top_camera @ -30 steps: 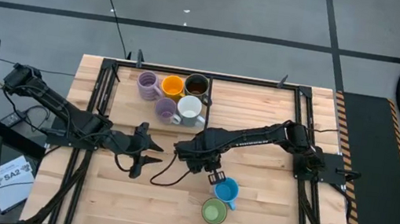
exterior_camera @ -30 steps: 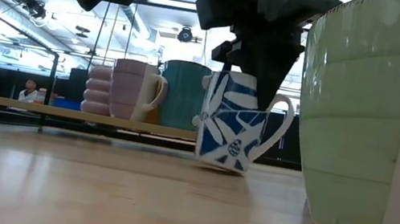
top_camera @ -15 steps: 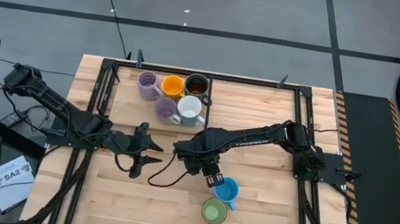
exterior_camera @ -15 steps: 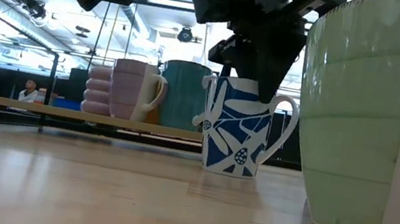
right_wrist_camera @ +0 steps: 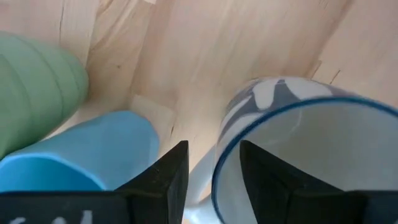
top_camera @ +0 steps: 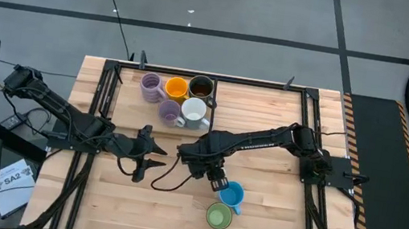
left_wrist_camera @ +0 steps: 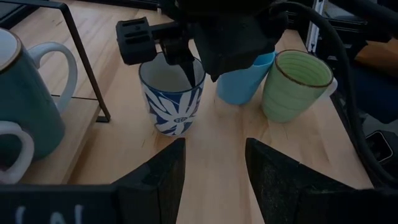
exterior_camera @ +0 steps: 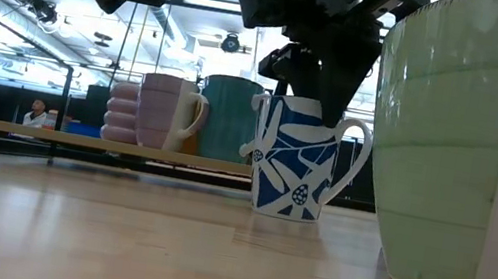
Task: Place coffee mugs
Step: Put the patterned blue mug on the shelf
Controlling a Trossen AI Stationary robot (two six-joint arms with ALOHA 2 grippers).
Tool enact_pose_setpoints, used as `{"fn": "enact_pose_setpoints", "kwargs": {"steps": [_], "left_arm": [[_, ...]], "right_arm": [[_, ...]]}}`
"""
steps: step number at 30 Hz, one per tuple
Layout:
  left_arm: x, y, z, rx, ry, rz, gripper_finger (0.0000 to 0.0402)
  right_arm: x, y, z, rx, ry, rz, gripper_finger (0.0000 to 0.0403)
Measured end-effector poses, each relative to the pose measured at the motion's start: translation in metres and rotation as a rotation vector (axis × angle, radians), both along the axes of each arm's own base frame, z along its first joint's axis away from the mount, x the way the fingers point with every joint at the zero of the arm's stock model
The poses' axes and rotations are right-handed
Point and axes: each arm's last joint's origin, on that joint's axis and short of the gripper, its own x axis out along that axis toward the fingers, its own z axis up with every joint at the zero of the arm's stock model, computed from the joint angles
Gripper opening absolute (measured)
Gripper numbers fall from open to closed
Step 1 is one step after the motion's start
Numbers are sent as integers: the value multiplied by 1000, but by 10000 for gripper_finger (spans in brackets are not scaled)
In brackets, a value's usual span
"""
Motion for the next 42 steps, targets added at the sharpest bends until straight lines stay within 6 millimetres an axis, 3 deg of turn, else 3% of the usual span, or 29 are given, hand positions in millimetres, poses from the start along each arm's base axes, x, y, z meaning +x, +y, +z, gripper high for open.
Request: {"fn": "enact_pose_setpoints", "kwargs": {"steps": [14,27,34,42], "left_arm": [[0,0,0,-8,-4,3,174],[0,0,1,-14,-10,5,174],[1,0,2,-19,-20,5,174],[6,-2,16,-81,-167,11,174]], "right_arm": [[-6,-1,76,20,-129,7,149],[-58,-10,150,49,-311,-17,148],[-91,-21,155,47,-404,-132,149],[-144,-37,135,-23,-468,-305,149]]}}
